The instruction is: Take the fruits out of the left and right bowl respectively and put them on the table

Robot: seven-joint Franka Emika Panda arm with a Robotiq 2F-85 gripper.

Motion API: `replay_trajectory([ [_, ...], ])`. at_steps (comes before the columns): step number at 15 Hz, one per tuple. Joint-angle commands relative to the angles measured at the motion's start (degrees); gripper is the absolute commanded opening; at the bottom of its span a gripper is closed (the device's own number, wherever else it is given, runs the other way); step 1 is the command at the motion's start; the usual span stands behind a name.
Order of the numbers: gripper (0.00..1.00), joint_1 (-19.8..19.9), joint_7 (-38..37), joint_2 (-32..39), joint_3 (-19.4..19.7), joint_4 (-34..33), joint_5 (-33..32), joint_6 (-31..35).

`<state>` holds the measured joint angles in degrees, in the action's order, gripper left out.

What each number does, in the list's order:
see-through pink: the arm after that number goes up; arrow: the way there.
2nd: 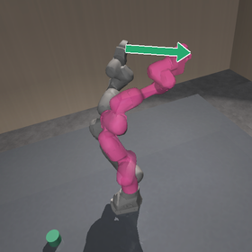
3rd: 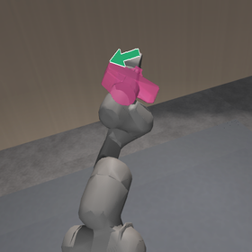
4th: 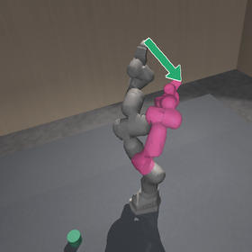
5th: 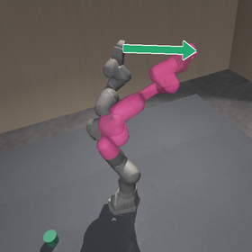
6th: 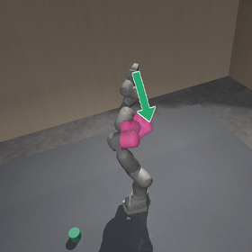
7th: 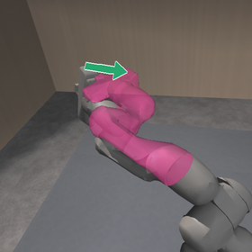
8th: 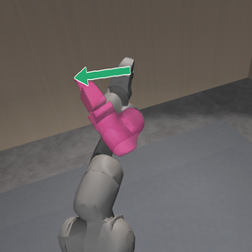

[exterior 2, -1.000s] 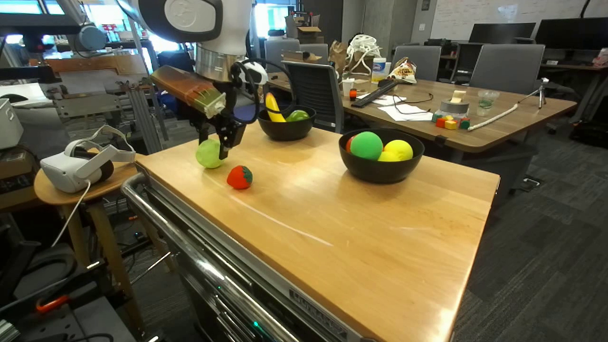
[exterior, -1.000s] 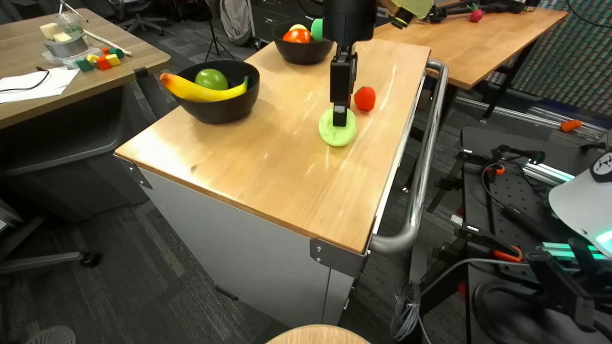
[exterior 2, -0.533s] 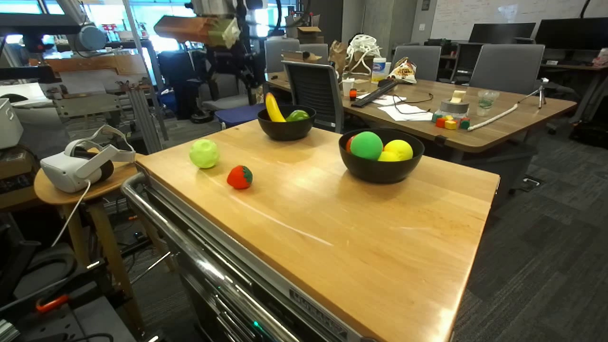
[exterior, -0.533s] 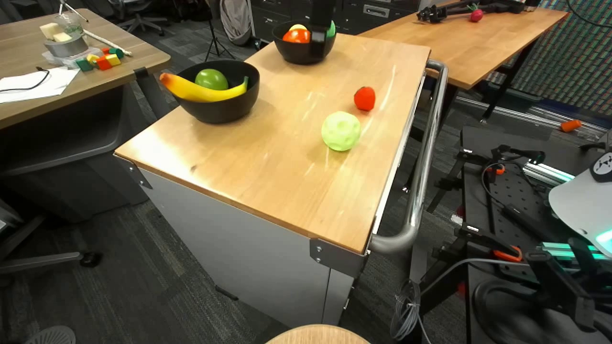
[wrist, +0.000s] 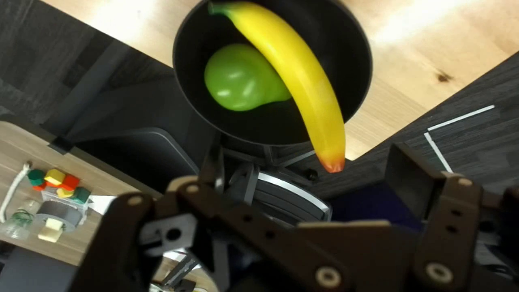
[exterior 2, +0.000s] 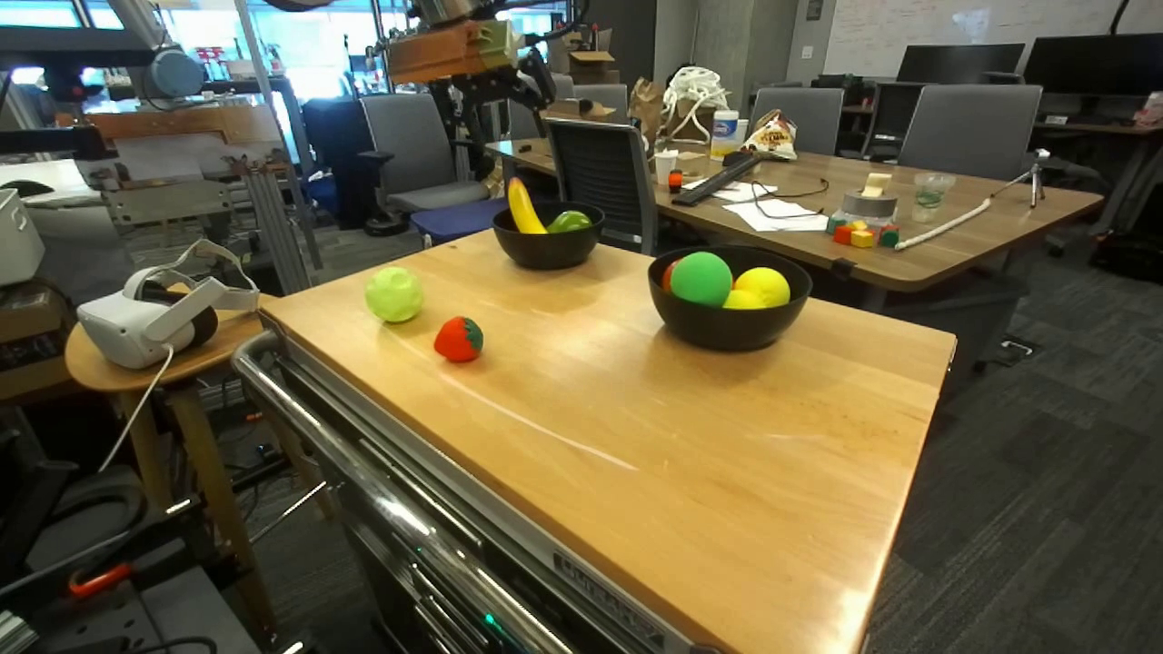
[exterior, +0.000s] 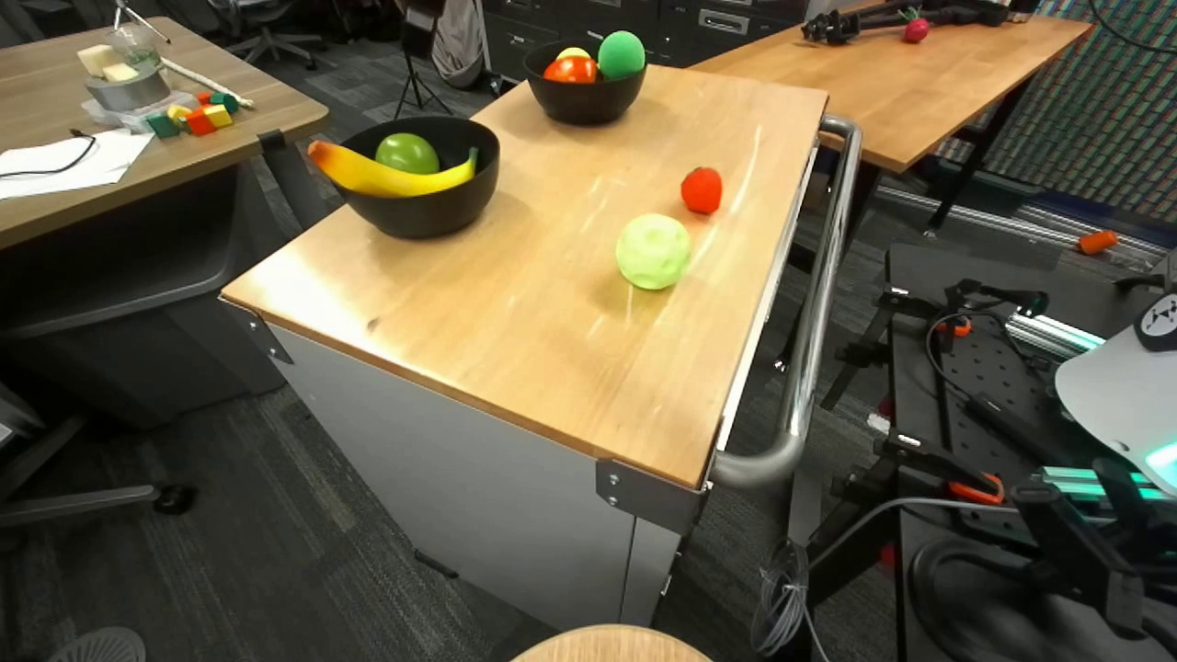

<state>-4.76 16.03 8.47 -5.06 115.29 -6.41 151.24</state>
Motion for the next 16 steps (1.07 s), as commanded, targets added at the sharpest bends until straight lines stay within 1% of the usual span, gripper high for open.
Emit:
replay_trajectory([
  [1,1.00,0.04,-0.14,3.17,-0.42,-2.29,-0.71,0.59],
  [3,1.00,-0.19,-0.06,8.45,-0.69,-6.44,-1.18,0.91],
  [4,1.00,-0.26,-0.04,9.71,-0.75,-7.62,-1.24,0.91],
  [7,1.00,-0.15,0.42,10.58,-1.37,-8.50,-0.40,1.49],
  [10,1.00,-0.22,1.59,13.06,-2.37,-10.90,0.07,-0.18],
  [16,1.00,-0.76,2.99,18.60,-3.60,-16.11,-1.14,-0.40],
])
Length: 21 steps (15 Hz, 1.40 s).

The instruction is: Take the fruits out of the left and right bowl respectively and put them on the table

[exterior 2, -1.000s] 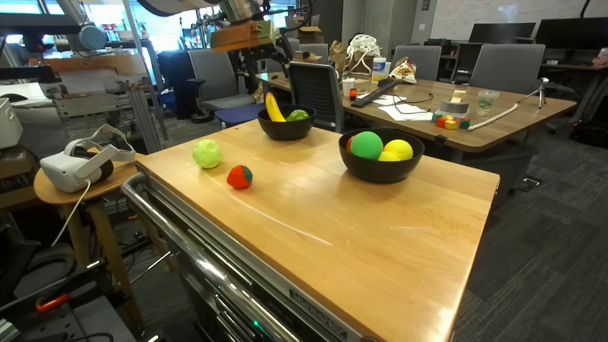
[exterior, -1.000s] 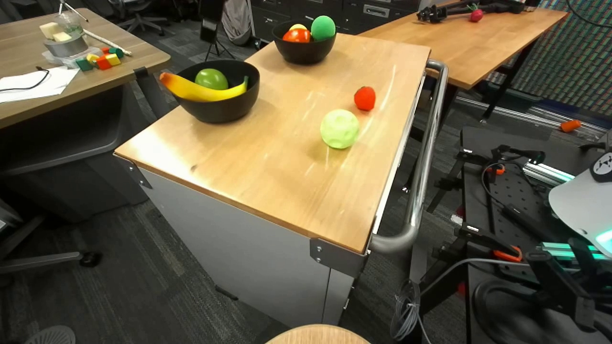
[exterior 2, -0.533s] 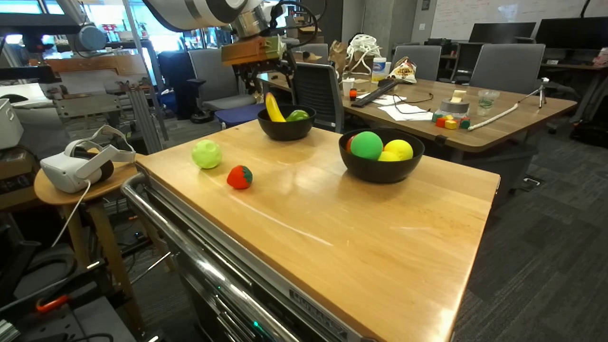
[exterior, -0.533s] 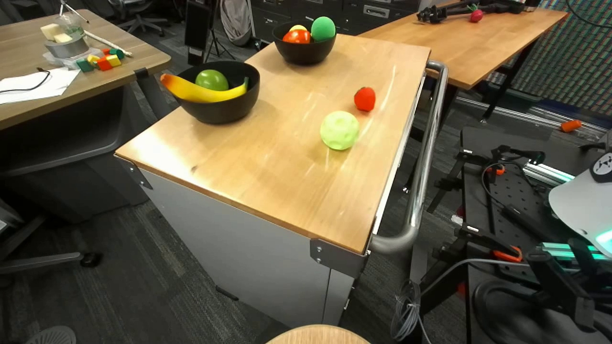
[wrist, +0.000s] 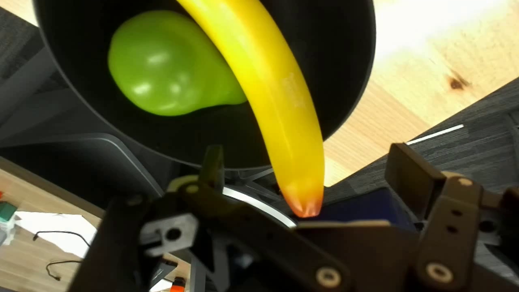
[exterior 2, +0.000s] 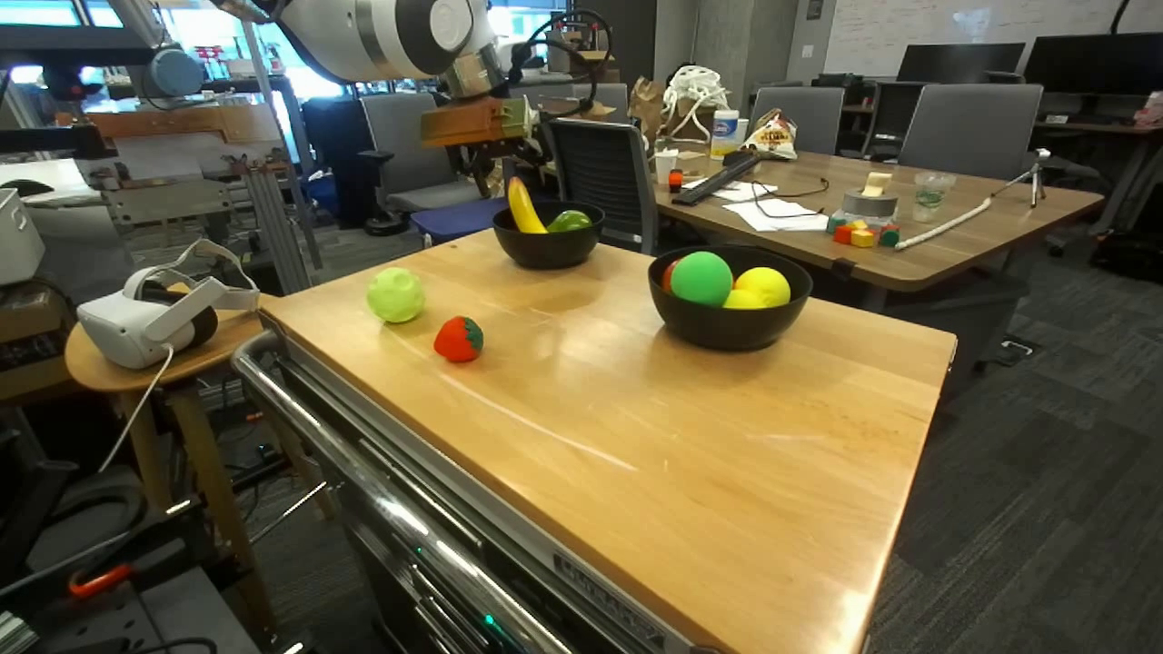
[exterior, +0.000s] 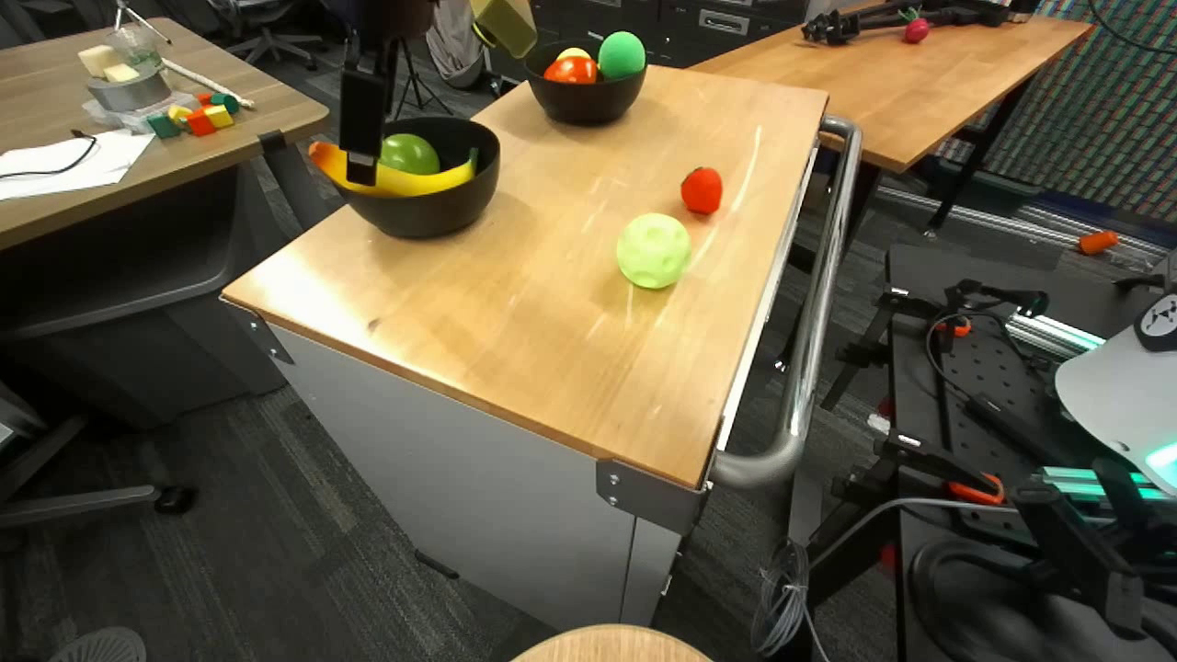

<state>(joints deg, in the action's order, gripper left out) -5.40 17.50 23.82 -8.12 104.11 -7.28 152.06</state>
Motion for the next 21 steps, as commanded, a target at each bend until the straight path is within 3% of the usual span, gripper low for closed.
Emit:
replay_trajectory([
  [1,0.84,-0.15,1.62,3.96,-0.61,-5.64,-0.29,-1.24],
  [5,0.49,0.14,2.06,5.53,-0.81,-7.48,0.06,-1.62],
  [10,0.12,-0.18,1.26,5.11,-0.18,-7.45,-0.57,-1.54],
  [17,0.13,-2.06,-3.01,-0.99,2.07,-4.32,-3.21,-6.38],
  [21,0.14,-3.48,-6.80,-6.41,3.09,-3.82,-6.21,-17.82],
])
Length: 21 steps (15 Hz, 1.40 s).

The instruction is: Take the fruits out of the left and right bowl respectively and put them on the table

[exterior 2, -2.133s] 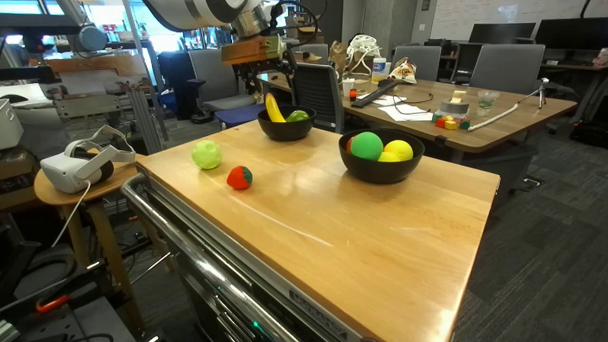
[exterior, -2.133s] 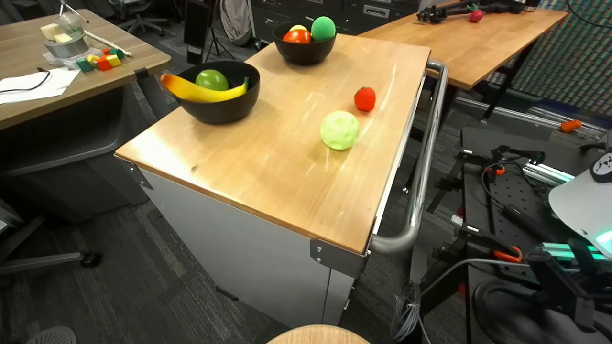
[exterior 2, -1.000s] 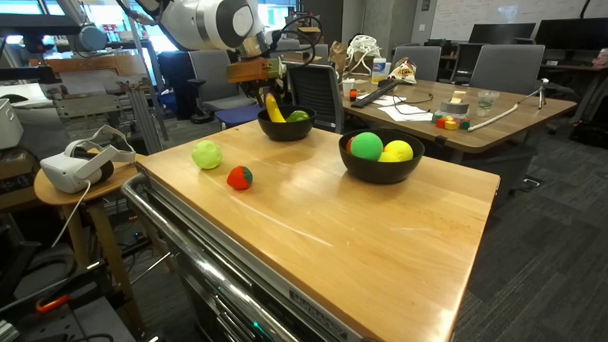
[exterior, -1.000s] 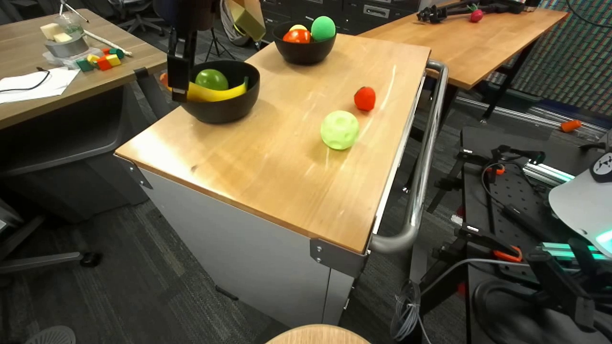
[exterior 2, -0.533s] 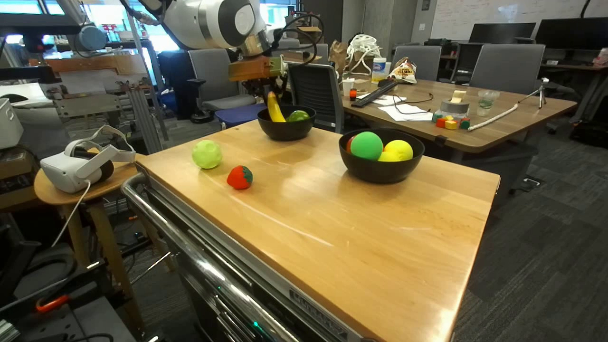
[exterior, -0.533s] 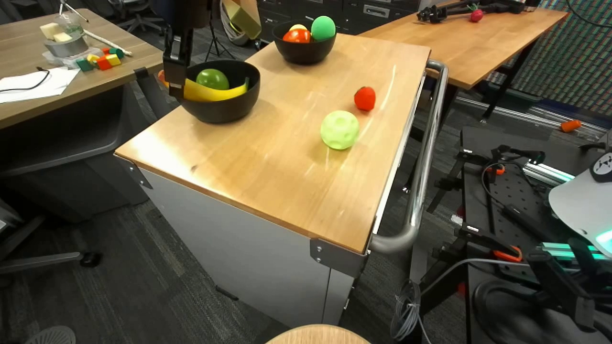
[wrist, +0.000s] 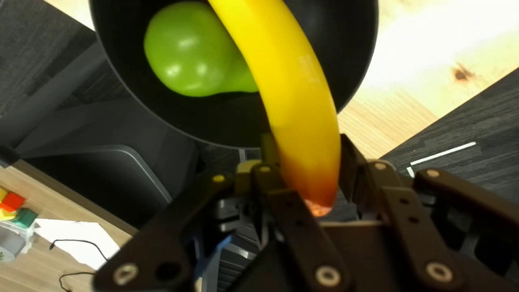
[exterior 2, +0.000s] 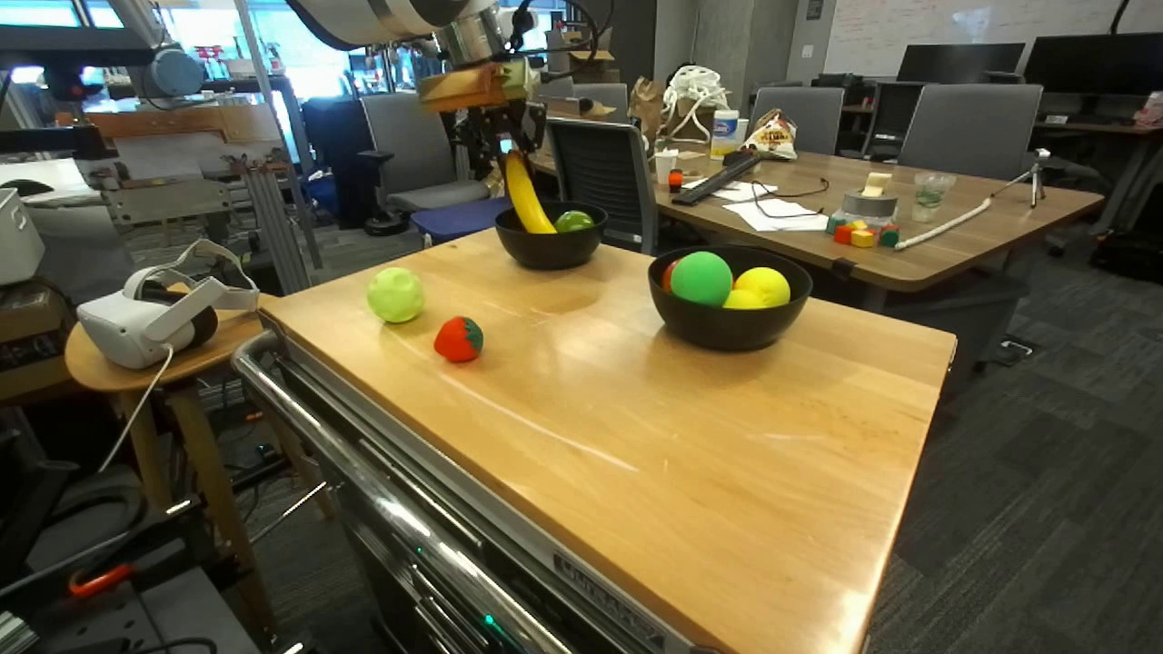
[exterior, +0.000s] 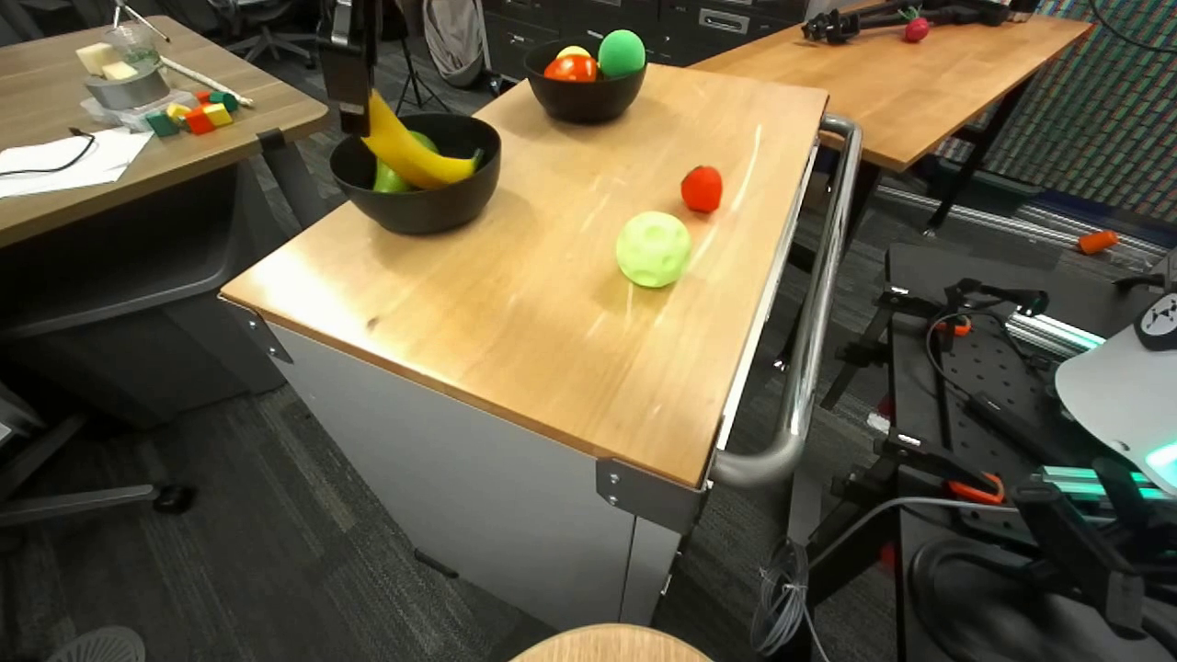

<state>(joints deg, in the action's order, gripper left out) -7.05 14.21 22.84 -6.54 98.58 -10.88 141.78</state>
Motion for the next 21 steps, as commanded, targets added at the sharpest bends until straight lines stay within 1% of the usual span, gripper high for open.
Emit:
replay_trajectory([
  [1,0.14,-2.20,-4.54,-6.65,1.61,1.70,-3.50,-11.18],
  [3,0.14,-3.35,-7.81,-8.70,1.88,1.57,-7.20,-17.93],
  [4,0.13,-3.73,-9.16,-9.35,1.76,1.49,-9.00,-20.14],
  [5,0.13,-4.21,-11.20,-9.86,1.74,1.54,-11.39,-21.24],
  [7,0.12,-4.64,-13.51,-10.73,1.20,1.41,-13.85,-23.07],
  [12,0.12,-5.85,-17.58,-12.15,0.72,1.25,-18.68,-26.56],
  [16,0.12,-7.12,-20.51,-12.90,0.50,1.21,-24.02,-34.09],
  [18,0.12,-7.26,-21.18,-13.67,0.04,1.53,-25.28,-38.57],
  [21,0.12,-6.75,-20.40,-15.32,-1.01,3.26,-22.90,-43.80],
])
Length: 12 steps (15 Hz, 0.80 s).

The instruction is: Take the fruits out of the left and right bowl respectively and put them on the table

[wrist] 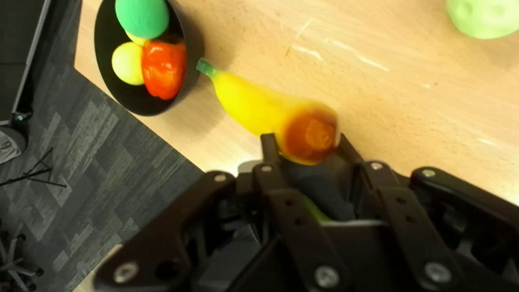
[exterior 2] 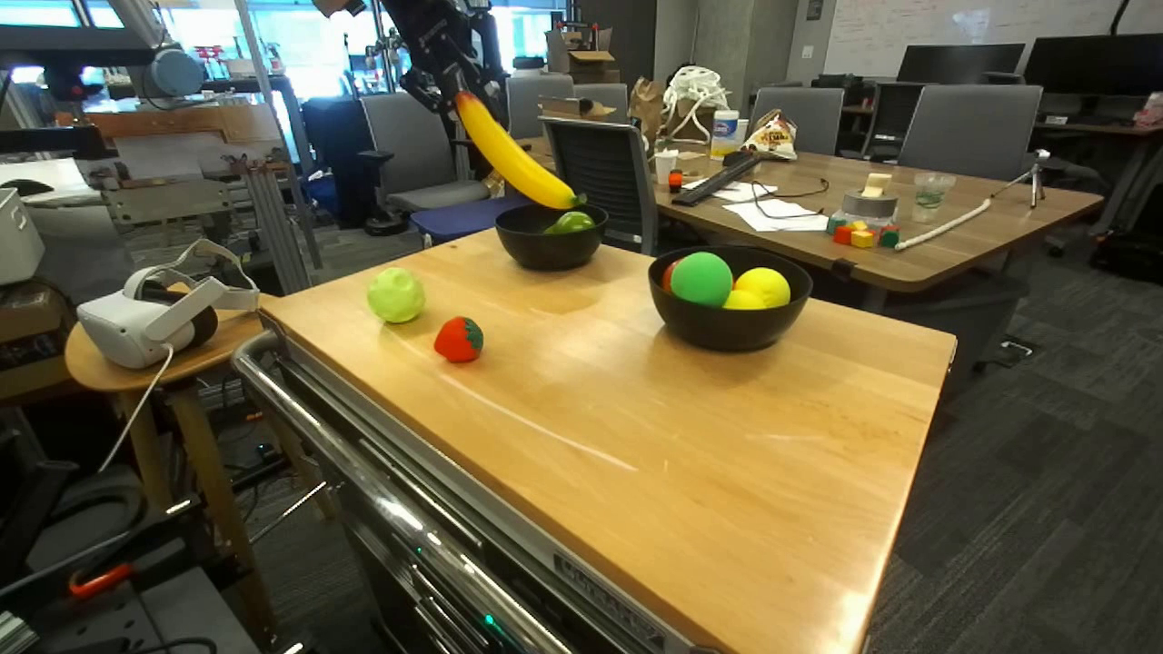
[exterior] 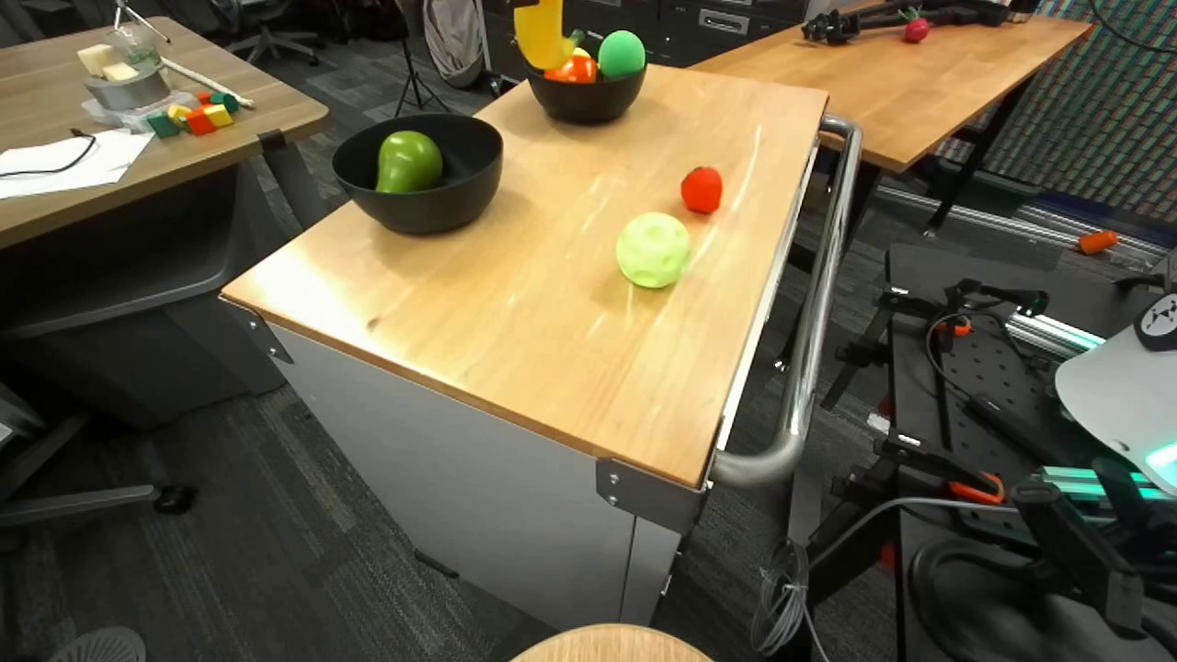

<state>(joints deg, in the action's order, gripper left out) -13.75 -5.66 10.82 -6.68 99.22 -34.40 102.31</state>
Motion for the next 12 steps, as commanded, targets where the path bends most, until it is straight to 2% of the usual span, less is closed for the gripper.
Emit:
replay_trajectory([
  [1,0.12,0.09,-0.38,-3.61,-1.13,3.04,1.10,-5.35],
  [4,0.12,0.59,-1.79,-3.92,-1.62,6.32,1.98,-2.46],
  [12,0.13,2.25,-2.75,1.03,-0.82,13.06,10.11,4.25],
])
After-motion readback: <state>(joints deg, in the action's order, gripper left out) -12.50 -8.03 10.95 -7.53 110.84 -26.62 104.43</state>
